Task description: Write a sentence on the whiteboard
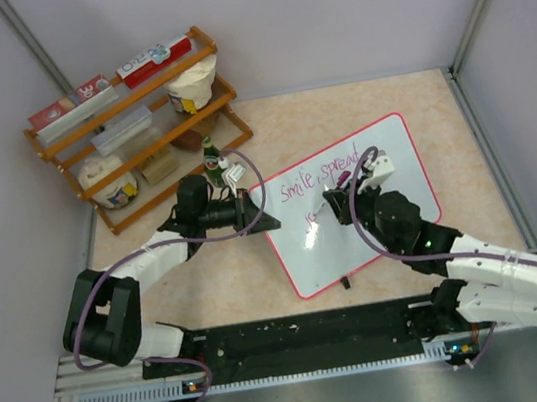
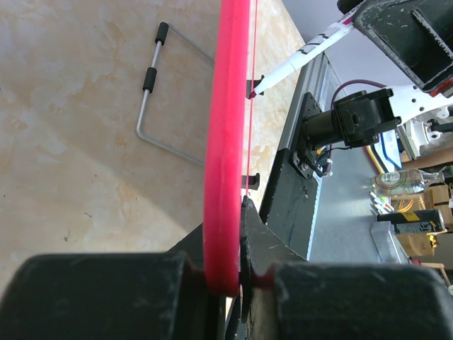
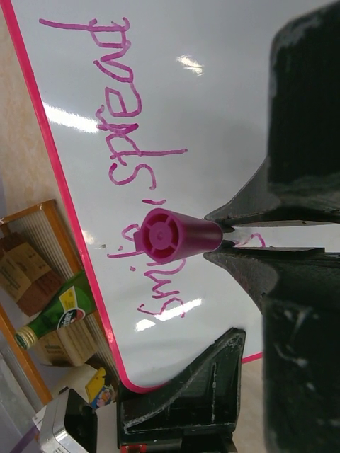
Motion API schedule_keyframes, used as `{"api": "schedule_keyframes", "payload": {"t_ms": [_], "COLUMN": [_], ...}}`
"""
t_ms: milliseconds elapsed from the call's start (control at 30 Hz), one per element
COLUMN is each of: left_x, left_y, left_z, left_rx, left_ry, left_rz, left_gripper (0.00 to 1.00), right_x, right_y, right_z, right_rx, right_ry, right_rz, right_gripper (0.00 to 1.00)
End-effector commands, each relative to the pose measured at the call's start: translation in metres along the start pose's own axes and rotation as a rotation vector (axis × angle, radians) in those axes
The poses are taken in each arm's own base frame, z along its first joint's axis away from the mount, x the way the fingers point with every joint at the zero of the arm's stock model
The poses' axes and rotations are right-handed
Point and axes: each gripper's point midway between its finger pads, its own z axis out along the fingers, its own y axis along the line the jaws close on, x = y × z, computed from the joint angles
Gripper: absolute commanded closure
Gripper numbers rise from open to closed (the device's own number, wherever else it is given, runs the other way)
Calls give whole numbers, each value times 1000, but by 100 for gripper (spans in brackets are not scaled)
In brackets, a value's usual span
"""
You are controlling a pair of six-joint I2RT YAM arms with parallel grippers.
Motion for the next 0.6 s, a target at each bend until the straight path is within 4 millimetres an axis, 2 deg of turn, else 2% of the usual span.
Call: {"api": "schedule_keyframes", "payload": {"t_ms": [0,567], "left_x": [56,57], "left_y": [45,45], "left_z": [5,5], "left_rx": [-143,-142], "left_ry": [130,132], "left_rz": [98,95], "left_gripper": [100,100], "right_x": [-29,-28], "right_y": [15,24], "right_z": [4,1], "right_rx": [-37,-84], "right_ry": [-65,-51], "right_rz": [36,57], "right_gripper": [100,100]}}
